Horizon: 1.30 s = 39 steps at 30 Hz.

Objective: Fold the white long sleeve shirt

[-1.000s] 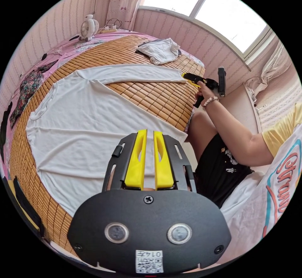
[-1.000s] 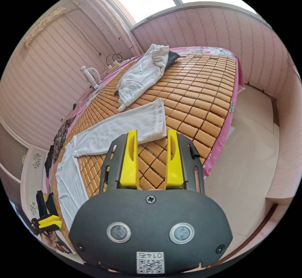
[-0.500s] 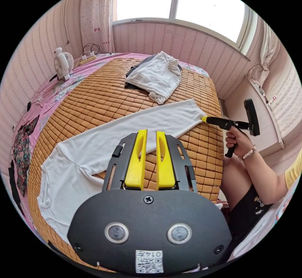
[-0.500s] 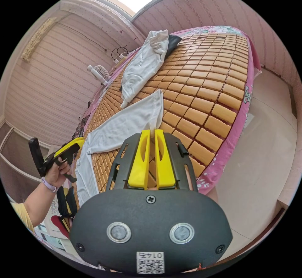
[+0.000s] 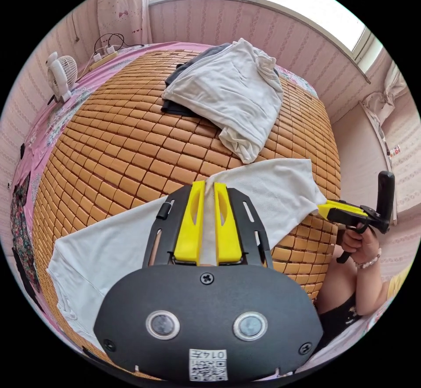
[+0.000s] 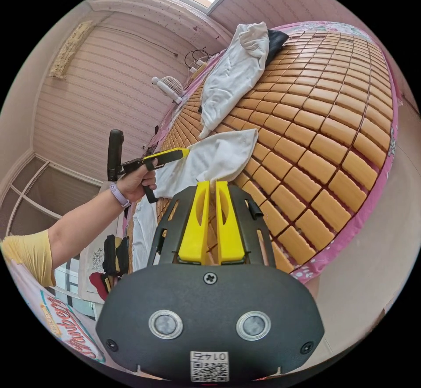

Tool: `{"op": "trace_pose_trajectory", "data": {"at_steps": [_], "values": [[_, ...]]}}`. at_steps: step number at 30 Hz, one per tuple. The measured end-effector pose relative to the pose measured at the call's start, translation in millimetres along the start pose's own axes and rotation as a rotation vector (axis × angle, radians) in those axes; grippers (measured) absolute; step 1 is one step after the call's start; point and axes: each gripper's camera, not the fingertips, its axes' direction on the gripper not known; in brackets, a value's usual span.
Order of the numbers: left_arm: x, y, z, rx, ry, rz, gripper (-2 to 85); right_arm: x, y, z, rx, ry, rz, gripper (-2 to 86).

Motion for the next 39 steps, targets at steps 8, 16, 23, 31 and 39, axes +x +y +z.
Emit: {"op": "trace_pose_trajectory", "data": {"at_steps": [8,16,23,31,39], "values": [[-27,49,-112,0.181,-0.028,-0.034,-0.6,-69,43,-34,0.314,-0.017,-0.206,1.4],[-72,275,-295,0.532,-0.087,-0.254,-0.6,-255,123,-21,0.098,-0.619,-0.858,2.3],[-77,561,-322,0.353,-0.182,-0.752,0.6,-334,275,136,-0.653,-0.709,-1.004,4.9],[-30,681,-321,0.334,-0.059,-0.983,3.9,-331,401,250,-0.909,-0.365,-1.147,6.2],[-34,592,-313,0.378,0.052,-0.677,7.3,-328,414,306,-0.894,-0.272,-1.027,5.2]]}}
